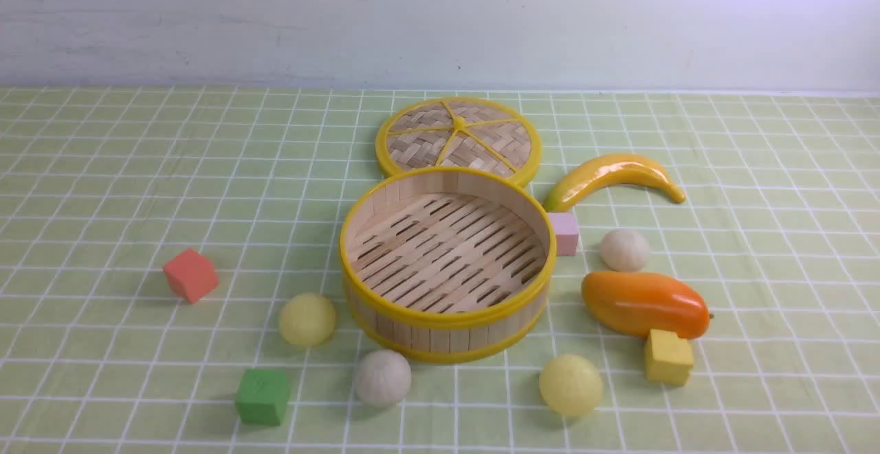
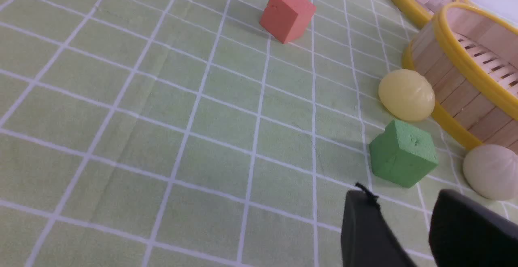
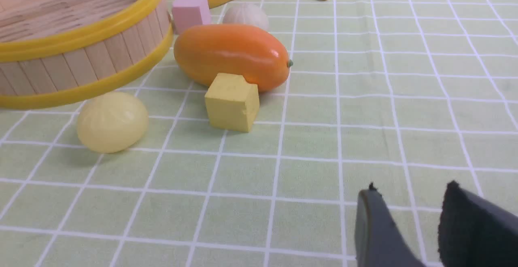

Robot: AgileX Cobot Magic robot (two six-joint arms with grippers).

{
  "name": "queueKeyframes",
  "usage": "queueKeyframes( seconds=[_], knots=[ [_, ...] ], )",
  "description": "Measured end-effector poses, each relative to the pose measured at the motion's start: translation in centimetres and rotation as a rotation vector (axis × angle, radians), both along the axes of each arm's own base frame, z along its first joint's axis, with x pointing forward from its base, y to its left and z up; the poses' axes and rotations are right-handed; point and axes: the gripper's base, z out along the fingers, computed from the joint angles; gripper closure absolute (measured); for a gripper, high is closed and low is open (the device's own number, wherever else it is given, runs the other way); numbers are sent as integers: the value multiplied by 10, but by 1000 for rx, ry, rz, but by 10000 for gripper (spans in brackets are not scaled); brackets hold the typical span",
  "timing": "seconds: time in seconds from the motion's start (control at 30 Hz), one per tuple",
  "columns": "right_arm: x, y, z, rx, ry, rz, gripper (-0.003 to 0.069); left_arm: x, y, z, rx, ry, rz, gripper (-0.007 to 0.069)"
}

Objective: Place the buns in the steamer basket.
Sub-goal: Use the left arm to grab a steamed stuffed bun

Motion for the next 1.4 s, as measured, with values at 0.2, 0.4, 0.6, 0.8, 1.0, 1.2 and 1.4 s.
queueKeyframes(
  seconds=[0.2,0.4,0.6,0.8,1.0,1.2,1.4],
  knots=[
    [0,0,0,0,0,0,418,0,0,0,0,0,0,386],
    [0,0,0,0,0,0,418,0,0,0,0,0,0,386],
    [0,0,0,0,0,0,418,2,-1,6,-80,-63,14,386],
    [0,0,0,0,0,0,418,4,-3,19,-471,-160,63,386],
    [0,0,0,-1,0,0,418,3,0,40,-671,-291,81,424],
    [0,0,0,-3,0,1,418,-13,-6,99,-547,-355,-62,638],
    [0,0,0,-5,-1,1,418,2,-22,133,-334,13,-201,638]
  ],
)
